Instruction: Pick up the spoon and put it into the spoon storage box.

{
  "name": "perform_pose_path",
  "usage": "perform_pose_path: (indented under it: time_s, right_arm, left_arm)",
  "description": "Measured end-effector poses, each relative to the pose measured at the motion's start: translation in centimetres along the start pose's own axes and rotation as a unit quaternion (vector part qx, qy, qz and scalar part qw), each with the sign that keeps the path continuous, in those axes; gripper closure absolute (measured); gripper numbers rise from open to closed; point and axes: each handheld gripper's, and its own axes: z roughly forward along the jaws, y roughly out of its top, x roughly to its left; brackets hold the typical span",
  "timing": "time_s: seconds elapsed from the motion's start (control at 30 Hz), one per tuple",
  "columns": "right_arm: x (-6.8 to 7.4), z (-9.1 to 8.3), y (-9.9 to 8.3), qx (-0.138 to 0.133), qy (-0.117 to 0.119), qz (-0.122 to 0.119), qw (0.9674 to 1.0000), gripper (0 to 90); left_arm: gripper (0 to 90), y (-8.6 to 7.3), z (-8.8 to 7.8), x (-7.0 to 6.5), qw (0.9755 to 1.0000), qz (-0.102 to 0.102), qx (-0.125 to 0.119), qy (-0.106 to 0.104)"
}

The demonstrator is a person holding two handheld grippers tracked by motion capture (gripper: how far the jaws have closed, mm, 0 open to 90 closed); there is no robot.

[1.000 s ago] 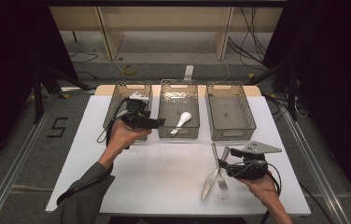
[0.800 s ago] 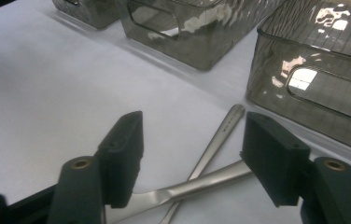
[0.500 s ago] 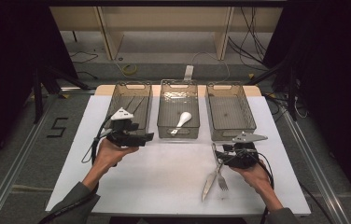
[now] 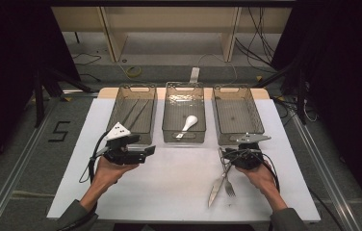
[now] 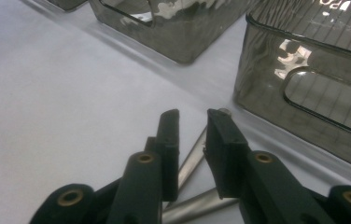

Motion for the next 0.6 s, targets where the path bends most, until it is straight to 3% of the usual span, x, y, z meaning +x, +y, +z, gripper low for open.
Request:
perform_pose_path:
  time_s: [0.6]
  right_arm:
    - [-1.4, 1.4, 0.0, 0.027, -0.002, 0.003, 0.9996, 90.0]
  left_arm:
    - [21.2, -1.2, -1.6, -0.1, 0.9999, 0.001, -0.016, 0.002]
